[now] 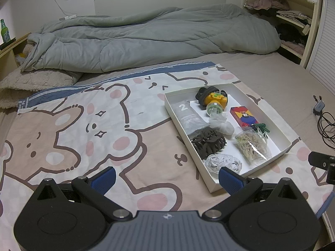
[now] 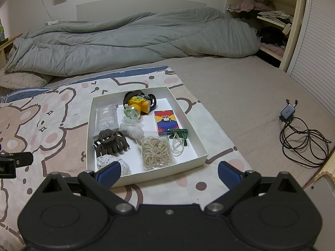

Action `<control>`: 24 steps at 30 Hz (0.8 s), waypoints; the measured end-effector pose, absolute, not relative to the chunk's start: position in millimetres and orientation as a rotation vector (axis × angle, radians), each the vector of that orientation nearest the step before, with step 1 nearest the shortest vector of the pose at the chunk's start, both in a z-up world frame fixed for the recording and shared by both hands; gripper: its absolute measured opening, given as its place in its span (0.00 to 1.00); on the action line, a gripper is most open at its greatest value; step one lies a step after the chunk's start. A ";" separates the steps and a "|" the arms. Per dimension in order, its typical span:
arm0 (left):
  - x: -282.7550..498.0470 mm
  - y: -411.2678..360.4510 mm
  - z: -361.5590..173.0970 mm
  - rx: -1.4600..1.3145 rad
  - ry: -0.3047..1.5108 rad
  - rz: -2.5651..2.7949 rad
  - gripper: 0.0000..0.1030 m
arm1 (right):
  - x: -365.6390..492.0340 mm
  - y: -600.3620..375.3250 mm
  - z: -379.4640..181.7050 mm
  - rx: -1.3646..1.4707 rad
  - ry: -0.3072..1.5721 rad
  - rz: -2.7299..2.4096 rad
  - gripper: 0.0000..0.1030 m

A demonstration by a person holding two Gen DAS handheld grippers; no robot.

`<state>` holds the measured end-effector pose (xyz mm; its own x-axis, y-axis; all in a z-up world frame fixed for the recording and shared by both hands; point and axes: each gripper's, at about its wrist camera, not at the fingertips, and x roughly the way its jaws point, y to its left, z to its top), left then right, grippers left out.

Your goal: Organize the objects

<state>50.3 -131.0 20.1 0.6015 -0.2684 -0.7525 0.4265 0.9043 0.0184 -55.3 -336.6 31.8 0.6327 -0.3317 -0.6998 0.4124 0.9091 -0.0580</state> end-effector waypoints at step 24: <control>49.7 -132.6 19.7 0.204 0.834 -0.407 1.00 | -55.7 -336.8 31.9 0.115 0.776 -0.428 0.97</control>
